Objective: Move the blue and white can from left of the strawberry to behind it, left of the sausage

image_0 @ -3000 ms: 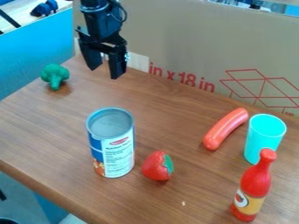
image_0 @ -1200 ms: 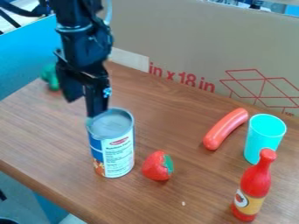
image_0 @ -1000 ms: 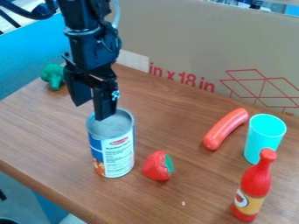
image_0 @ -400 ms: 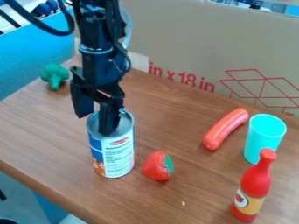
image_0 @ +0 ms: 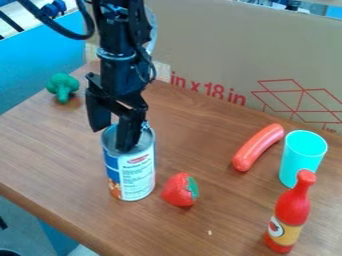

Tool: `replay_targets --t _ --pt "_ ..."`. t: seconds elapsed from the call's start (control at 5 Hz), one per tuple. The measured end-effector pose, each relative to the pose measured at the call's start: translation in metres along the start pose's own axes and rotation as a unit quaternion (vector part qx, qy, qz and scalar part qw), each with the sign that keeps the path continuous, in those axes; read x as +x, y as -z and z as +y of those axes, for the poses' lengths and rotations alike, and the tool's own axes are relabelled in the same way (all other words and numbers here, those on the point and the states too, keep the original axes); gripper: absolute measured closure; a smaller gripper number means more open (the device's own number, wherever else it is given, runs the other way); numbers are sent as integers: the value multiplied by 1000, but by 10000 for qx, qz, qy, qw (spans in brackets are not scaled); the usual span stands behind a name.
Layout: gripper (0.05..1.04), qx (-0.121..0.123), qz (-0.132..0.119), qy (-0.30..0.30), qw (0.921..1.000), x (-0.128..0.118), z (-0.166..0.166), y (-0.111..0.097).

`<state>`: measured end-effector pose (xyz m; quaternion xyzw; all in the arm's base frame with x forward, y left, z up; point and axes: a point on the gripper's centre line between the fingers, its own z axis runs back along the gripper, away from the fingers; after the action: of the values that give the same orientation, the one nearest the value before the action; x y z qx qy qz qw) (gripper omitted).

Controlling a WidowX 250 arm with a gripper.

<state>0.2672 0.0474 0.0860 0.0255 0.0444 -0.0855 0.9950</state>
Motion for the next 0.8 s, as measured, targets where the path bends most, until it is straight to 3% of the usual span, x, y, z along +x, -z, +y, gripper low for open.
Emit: replay_targets --t 0.4,0.6,0.8 --pt "82 -294 -1180 -65 9926 32 25 -20" --pt "82 -443 -1351 -3 9898 52 26 -21" --pt "82 -399 -1523 373 9868 77 4 -29"
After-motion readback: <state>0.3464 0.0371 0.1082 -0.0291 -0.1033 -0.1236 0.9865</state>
